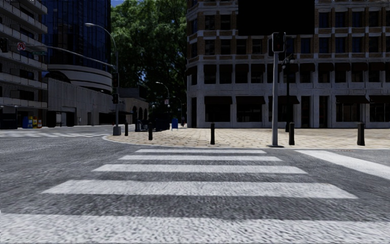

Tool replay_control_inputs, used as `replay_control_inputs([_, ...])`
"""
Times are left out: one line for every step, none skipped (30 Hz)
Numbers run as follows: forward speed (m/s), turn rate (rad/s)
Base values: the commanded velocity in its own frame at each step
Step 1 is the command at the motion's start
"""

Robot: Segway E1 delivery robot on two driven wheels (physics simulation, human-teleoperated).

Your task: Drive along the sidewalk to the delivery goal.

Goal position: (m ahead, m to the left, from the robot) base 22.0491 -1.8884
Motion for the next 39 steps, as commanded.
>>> replay_control_inputs([2.0,0.0])
replay_control_inputs([2.0,0.0])
replay_control_inputs([2.0,0.0])
replay_control_inputs([2.0,0.0])
replay_control_inputs([2.0,0.0])
replay_control_inputs([2.0,0.0])
replay_control_inputs([2.0,0.0])
replay_control_inputs([2.0,0.0])
replay_control_inputs([2.0,0.0])
replay_control_inputs([2.0,0.0])
replay_control_inputs([2.0,0.0])
replay_control_inputs([2.0,0.0])
replay_control_inputs([2.0,0.0])
replay_control_inputs([2.0,0.0])
replay_control_inputs([2.0,0.0])
replay_control_inputs([2.0,0.0])
replay_control_inputs([2.0,0.0])
replay_control_inputs([2.0,0.0])
replay_control_inputs([2.0,0.0])
replay_control_inputs([2.0,0.0])
replay_control_inputs([2.0,0.0])
replay_control_inputs([2.0,0.0])
replay_control_inputs([2.0,0.0])
replay_control_inputs([2.0,0.0])
replay_control_inputs([2.0,0.0])
replay_control_inputs([2.0,0.0])
replay_control_inputs([2.0,0.0])
replay_control_inputs([2.0,0.0])
replay_control_inputs([2.0,0.0])
replay_control_inputs([2.0,0.0])
replay_control_inputs([2.0,0.0])
replay_control_inputs([2.0,0.0])
replay_control_inputs([2.0,0.0])
replay_control_inputs([2.0,0.0])
replay_control_inputs([2.0,0.0])
replay_control_inputs([2.0,0.0])
replay_control_inputs([2.0,0.0])
replay_control_inputs([2.0,0.0])
replay_control_inputs([2.0,0.0])
